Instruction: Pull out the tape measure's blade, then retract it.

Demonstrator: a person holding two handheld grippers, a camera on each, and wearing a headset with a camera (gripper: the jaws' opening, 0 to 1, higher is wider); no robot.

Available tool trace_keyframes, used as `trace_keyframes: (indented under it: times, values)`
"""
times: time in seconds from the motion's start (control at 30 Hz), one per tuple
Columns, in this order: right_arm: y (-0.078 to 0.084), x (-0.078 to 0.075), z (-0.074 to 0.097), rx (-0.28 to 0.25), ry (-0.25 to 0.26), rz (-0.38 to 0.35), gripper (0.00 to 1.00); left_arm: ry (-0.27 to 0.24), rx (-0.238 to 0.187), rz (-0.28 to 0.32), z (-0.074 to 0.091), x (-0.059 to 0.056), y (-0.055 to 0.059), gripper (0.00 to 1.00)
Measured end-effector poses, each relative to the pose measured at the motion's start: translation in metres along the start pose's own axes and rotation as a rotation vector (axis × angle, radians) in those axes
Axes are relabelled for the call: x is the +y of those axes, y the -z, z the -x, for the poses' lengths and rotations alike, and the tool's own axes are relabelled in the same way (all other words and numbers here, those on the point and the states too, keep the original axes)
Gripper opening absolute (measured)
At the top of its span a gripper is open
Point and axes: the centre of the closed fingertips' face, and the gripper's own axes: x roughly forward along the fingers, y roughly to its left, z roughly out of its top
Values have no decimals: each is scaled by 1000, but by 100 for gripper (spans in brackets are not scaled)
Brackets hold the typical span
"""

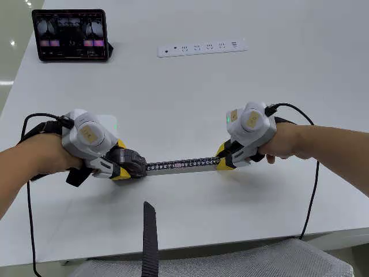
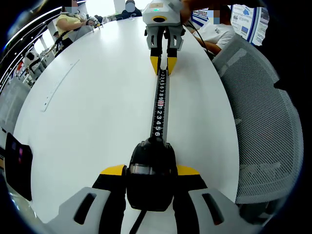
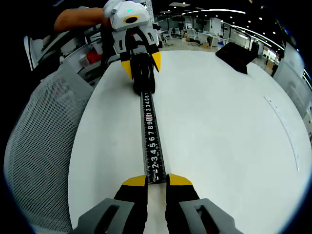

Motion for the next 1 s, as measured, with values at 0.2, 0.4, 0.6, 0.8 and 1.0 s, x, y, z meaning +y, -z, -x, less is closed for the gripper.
trace_keyframes:
  times: [0.2, 0.4, 0.6, 0.8, 1.0]
  values:
    - [3, 0, 4, 3, 4, -3, 9, -1, 0, 2, 0, 0, 0, 32]
    - [7, -1, 6, 7, 7, -5, 9, -1, 1, 2, -1, 0, 0, 32]
    - [11, -2, 10, 8, 9, -3, 9, -2, 1, 2, -1, 0, 1, 32]
    - [17, -2, 15, 11, 11, -10, 9, -1, 2, 7, -1, 0, 0, 32]
    - [22, -4, 17, 16, 18, -13, 9, 1, 3, 4, -1, 0, 0, 32]
